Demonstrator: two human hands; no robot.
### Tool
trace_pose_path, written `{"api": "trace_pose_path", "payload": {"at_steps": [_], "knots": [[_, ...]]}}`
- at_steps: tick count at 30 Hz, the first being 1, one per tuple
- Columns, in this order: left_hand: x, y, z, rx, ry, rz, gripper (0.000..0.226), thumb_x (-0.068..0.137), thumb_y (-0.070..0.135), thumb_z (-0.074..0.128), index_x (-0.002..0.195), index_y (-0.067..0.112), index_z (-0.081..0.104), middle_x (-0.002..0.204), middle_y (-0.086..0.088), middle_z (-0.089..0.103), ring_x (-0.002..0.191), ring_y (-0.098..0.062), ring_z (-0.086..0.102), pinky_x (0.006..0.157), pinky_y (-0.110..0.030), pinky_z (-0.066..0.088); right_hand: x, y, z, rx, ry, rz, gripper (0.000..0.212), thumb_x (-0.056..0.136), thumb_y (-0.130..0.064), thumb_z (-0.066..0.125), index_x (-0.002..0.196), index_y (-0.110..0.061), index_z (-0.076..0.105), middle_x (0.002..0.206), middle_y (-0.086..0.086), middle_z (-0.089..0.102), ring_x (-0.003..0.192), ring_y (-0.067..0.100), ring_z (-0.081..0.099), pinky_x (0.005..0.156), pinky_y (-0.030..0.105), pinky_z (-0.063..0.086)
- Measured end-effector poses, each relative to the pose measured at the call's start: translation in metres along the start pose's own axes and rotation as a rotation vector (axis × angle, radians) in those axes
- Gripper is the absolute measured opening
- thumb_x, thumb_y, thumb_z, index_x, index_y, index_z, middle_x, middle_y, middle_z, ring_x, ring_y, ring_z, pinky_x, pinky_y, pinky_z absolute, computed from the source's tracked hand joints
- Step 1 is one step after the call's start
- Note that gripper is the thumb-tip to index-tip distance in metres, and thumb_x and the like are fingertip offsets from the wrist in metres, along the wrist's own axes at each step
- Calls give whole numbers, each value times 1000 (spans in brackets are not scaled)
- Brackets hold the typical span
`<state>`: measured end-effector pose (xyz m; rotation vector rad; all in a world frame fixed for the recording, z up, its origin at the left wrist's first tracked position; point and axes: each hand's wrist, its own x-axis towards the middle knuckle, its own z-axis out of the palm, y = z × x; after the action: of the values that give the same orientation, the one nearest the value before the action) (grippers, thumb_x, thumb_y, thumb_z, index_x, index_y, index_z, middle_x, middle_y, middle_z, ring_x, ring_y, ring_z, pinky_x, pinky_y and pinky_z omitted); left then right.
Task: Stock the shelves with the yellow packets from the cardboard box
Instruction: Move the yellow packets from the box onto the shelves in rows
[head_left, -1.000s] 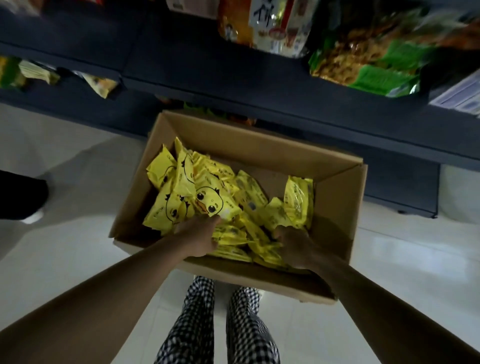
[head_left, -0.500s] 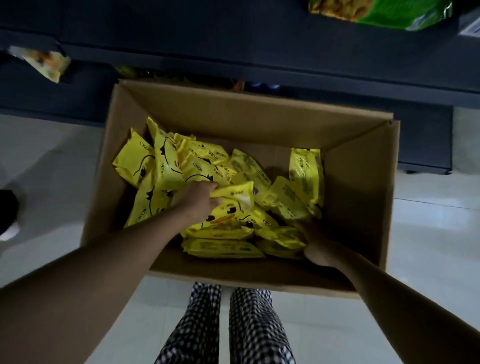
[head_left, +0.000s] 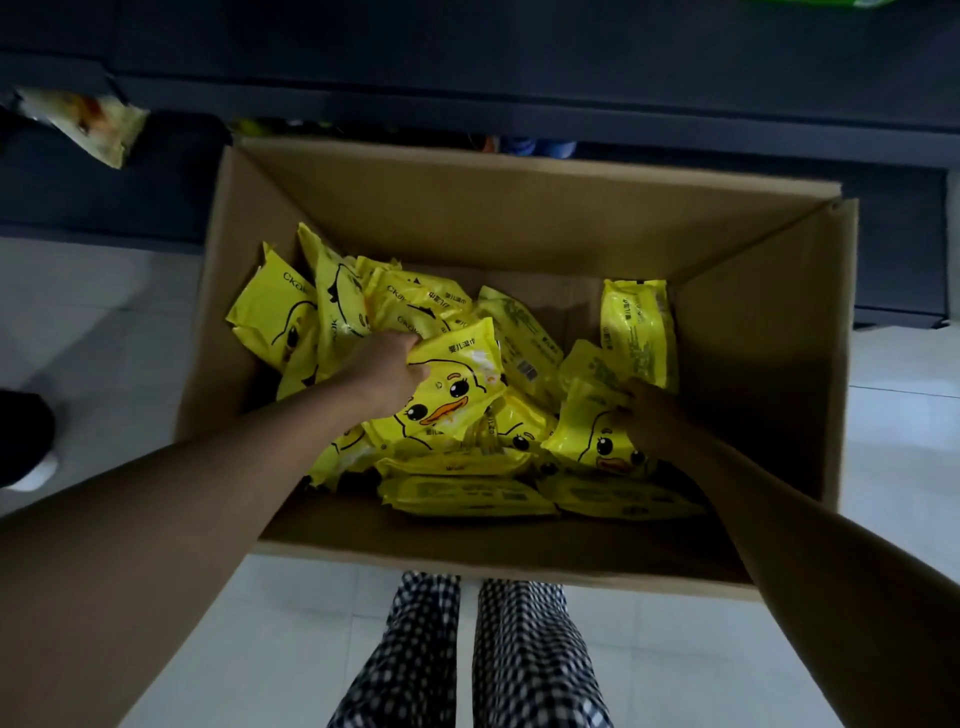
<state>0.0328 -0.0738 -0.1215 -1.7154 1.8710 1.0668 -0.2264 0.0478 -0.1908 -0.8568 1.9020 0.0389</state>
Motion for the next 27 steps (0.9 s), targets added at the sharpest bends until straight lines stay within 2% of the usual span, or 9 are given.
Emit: {"api": "trace_pose_path", "payload": {"at_steps": [2, 4, 7, 10, 14, 17, 21, 23, 27], "knots": [[-2, 4, 3, 16, 25, 8, 45, 98, 18, 49, 140, 5, 41, 140, -16, 47, 125, -31, 48, 94, -31, 40, 0, -2, -4, 16, -4, 14, 38, 94, -9, 51, 132, -7, 47, 120, 16, 57, 91, 26, 56, 67, 30, 44], [-6, 7, 2, 32, 49, 20, 42, 99, 15, 47, 139, 5, 42, 134, -16, 52, 116, -30, 53, 84, -28, 41, -2, -1, -8, 27, 12, -13, 36, 95, -7, 49, 131, -5, 49, 118, 19, 58, 89, 27, 55, 66, 29, 42], [-14, 10, -4, -3, 56, 20, 46, 98, 15, 48, 142, 6, 38, 139, -16, 48, 122, -31, 49, 93, -31, 41, -20, -7, -19, 71, 62, -81, 37, 96, -7, 46, 133, -6, 48, 130, 20, 53, 109, 29, 54, 81, 29, 42], [-28, 20, -20, -43, 68, 7, 49, 99, 15, 47, 144, 5, 34, 145, -17, 41, 129, -32, 43, 100, -33, 38, -45, -23, -42, 53, 114, -149, 39, 98, -9, 41, 137, -10, 45, 136, 16, 50, 119, 29, 51, 85, 25, 38], [-55, 38, -56, -56, 121, 6, 47, 100, 15, 43, 145, 4, 33, 148, -16, 38, 132, -33, 41, 102, -34, 37, -85, -50, -77, 16, 239, -273, 37, 97, -13, 46, 133, -14, 49, 133, 16, 54, 114, 30, 56, 90, 33, 47], [-84, 53, -91, -67, 183, 29, 39, 100, 17, 42, 137, 7, 44, 138, -17, 48, 124, -33, 47, 98, -35, 39, -118, -72, -109, -20, 311, -337, 37, 97, -16, 47, 134, -13, 50, 133, 15, 55, 119, 30, 53, 97, 32, 40], [-132, 72, -140, -37, 309, 100, 34, 96, 22, 44, 128, 29, 49, 128, -13, 56, 107, -34, 57, 90, -39, 49, -172, -102, -159, -51, 382, -450, 35, 97, -14, 45, 132, -13, 50, 118, 18, 62, 91, 28, 58, 81, 31, 43], [-157, 85, -165, -81, 352, 122, 34, 95, 18, 46, 129, 18, 50, 120, -13, 59, 97, -30, 59, 78, -32, 47, -202, -119, -187, -77, 427, -503, 32, 98, -12, 44, 128, -8, 51, 111, 19, 62, 95, 33, 58, 79, 34, 43], [-211, 119, -214, -147, 447, 187, 23, 95, 11, 45, 117, 9, 54, 102, -11, 61, 83, -25, 57, 69, -31, 44, -267, -152, -238, -125, 489, -630, 16, 97, -8, 41, 108, -7, 53, 84, 9, 54, 75, 28, 51, 64, 29, 36]]}}
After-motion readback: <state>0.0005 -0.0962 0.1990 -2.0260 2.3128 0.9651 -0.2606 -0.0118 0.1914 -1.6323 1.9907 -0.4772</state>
